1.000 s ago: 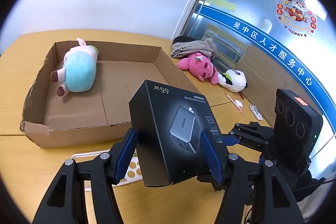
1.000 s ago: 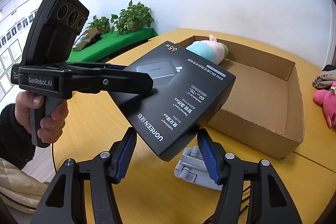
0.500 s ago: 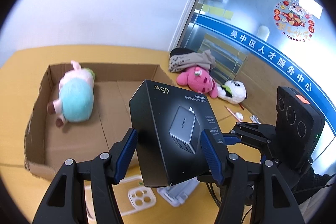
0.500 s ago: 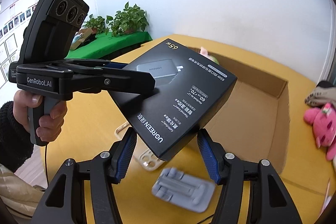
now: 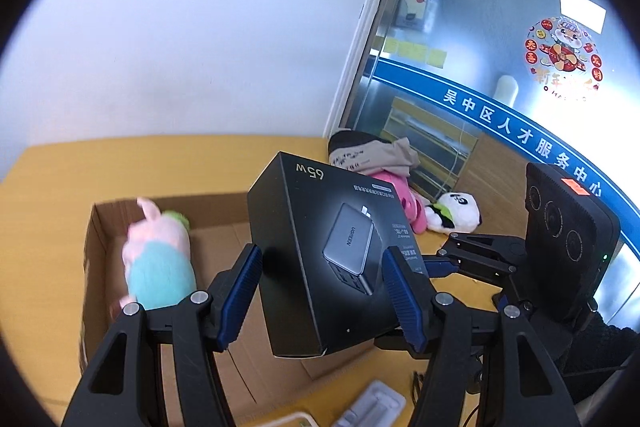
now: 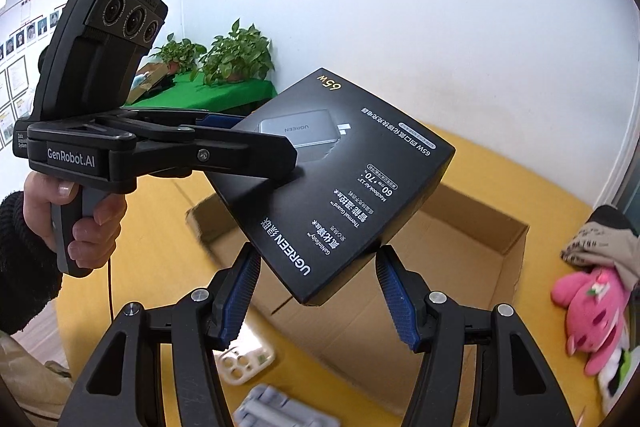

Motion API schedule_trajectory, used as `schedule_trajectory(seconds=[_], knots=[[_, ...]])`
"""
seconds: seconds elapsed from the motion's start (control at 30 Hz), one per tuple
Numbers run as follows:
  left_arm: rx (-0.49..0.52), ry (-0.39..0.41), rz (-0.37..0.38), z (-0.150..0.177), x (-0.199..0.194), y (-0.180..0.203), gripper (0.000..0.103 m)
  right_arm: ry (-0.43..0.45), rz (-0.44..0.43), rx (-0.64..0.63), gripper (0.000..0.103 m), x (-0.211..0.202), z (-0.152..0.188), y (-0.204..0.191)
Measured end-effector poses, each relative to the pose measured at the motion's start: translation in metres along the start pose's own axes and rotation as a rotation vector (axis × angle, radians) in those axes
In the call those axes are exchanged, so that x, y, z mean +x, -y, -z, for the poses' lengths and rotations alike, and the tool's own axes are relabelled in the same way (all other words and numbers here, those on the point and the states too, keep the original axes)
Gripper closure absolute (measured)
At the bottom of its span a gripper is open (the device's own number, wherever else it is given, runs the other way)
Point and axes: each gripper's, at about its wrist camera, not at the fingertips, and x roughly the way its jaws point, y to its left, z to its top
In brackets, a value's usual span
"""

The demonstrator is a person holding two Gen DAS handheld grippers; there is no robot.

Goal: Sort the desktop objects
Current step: 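Lift the charger box with both tools and carry it toward the cardboard box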

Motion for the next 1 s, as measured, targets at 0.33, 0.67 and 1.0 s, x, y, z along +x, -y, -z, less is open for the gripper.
schedule_trajectory(seconds=[0.33, 0.67, 1.0], knots=[[-0.021, 0.001, 0.012, -0.044, 0.049, -0.033, 0.042, 0.014, 0.007, 0.03, 0.038, 0.03, -0.032, 0.057], [-0.109, -0.047, 0.055, -0.07, 0.127, -0.088, 0.042, 0.006, 0.01, 0.082, 0.038, 0.081, -0.051, 0.121], [-0.194, -0.148, 0.009, -0.042, 0.184, -0.129, 0.042, -0.092, -0.033, 0.122, 0.038, 0.15, -0.029, 0.152]])
